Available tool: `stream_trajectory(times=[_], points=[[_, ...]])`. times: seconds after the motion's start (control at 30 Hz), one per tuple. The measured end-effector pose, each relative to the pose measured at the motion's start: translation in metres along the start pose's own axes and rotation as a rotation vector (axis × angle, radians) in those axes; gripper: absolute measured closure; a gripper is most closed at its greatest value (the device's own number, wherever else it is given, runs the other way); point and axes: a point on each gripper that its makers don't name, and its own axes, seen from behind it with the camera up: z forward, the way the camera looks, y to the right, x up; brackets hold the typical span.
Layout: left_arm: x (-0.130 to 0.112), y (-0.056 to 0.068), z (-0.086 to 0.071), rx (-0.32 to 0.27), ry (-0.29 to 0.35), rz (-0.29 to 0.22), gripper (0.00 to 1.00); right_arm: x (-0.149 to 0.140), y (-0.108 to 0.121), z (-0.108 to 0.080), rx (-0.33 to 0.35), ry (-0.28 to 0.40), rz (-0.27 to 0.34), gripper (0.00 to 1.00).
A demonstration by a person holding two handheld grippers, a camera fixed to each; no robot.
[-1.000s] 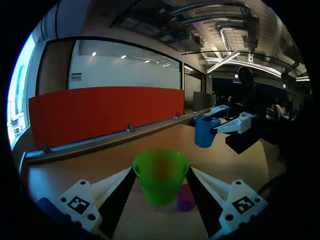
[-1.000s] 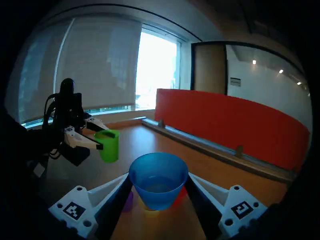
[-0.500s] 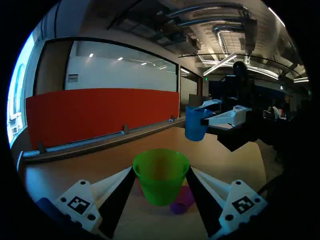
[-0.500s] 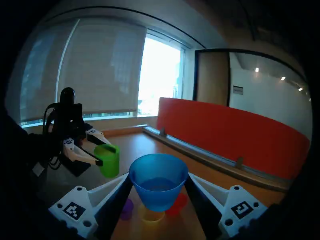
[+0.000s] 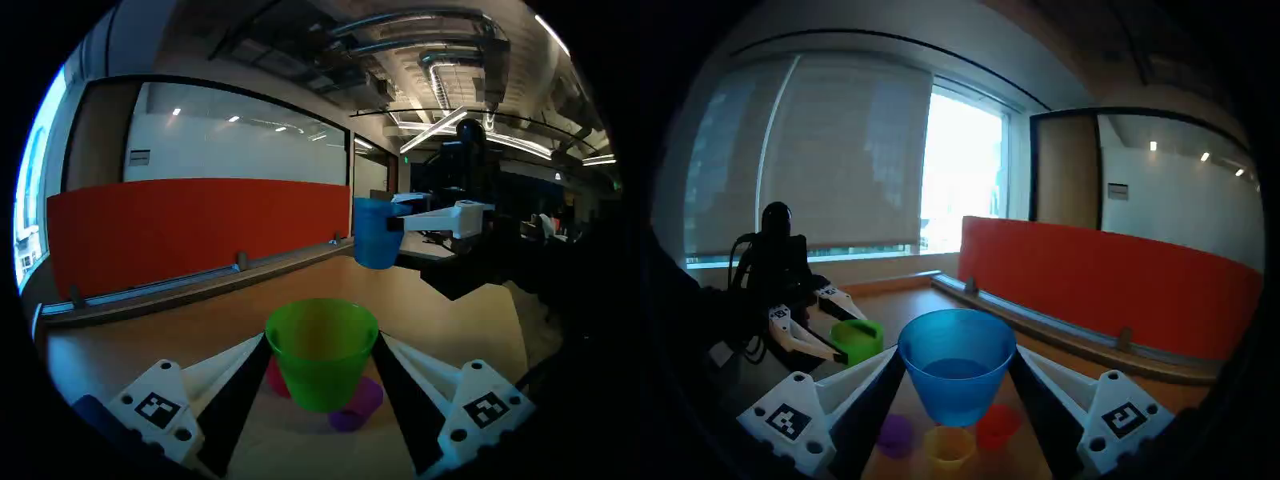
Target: Pour water
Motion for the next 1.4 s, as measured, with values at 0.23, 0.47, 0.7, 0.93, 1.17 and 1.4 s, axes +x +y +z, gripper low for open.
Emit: stream_trajectory(times=[0.23,0.47,0.7,0.93,1.17,1.4], points=[[0.001,0.004,0.003,-0.013,0.001,0.001,0.13,0.006,-0.002,0.004,0.008,0.034,-0.004,0.10],[0.001,0.006,0.005,-0.019,0.001,0.005,0.13,0.010,-0.004,0.009,0.018,0.044,-0.018,0.10],[-0.002,0.009,0.005,-0.027,0.005,0.002,0.13,0.015,-0.005,0.013,0.025,0.040,-0.061,0.10],[-0.003,0.012,0.007,-0.024,0.018,-0.006,0.13,0.021,-0.004,0.017,0.025,0.033,-0.145,0.10],[-0.005,0.018,0.010,-0.028,0.023,-0.002,0.13,0.029,-0.005,0.021,0.026,0.031,-0.240,0.10],[-0.004,0.025,0.013,-0.033,0.029,0.013,0.13,0.039,-0.007,0.024,0.028,0.035,-0.318,0.10]])
